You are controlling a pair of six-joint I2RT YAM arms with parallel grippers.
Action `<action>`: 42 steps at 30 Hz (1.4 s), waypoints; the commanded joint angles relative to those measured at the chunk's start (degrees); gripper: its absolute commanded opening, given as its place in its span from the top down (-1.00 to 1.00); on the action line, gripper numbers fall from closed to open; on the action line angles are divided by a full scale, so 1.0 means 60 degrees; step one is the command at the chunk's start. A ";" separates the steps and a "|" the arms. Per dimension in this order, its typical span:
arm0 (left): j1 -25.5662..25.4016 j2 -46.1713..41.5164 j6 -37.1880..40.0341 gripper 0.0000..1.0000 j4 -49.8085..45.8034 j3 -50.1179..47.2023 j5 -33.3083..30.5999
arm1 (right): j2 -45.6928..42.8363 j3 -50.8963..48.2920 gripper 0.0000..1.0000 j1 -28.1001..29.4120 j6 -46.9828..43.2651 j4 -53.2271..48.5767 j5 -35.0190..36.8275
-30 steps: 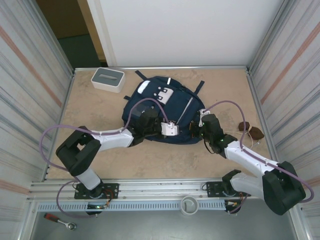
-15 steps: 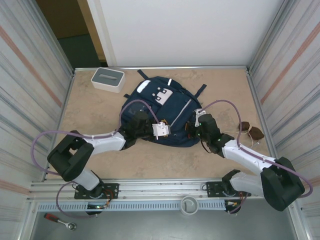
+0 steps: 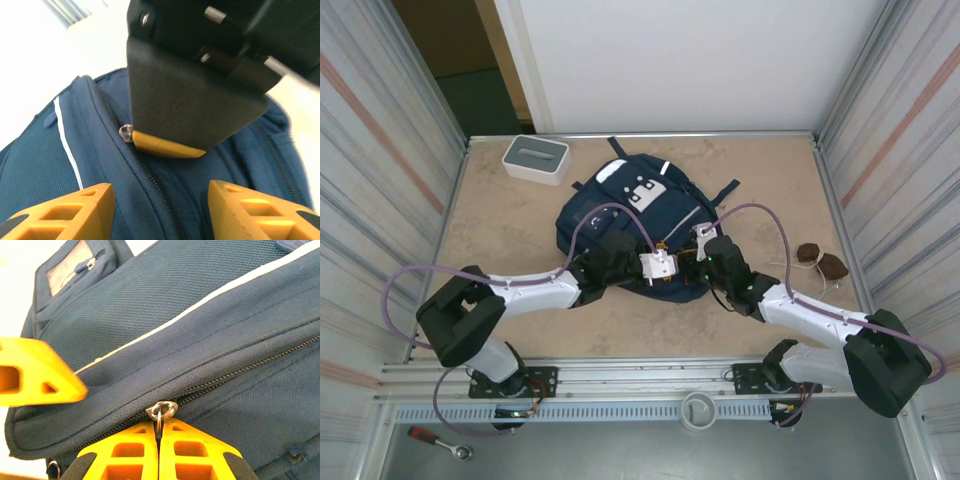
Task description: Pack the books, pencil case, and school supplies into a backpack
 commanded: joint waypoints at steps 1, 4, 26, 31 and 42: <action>0.0147 0.0174 -0.0216 0.21 0.0426 0.0160 -0.0531 | -0.0237 -0.0229 1.00 0.0147 -0.0217 0.0728 -0.0121; 0.0273 0.0136 -0.0298 0.53 0.0537 0.0011 -0.0452 | -0.0247 -0.0371 1.00 0.0147 -0.0218 0.0763 0.0035; 0.2124 -0.2401 -0.1025 0.39 0.1992 -0.2627 0.0908 | 0.0887 0.0189 1.00 0.0134 -0.0142 0.0608 0.1032; 0.1571 -0.2313 -0.0739 -0.06 0.0661 -0.1810 0.1131 | 0.0884 0.0195 1.00 0.0429 -0.0257 0.0974 0.0865; 0.0817 -0.0633 -0.0302 -0.15 0.0229 -0.0472 0.0948 | 0.0481 0.0123 1.00 0.0655 -0.0273 0.0994 0.0817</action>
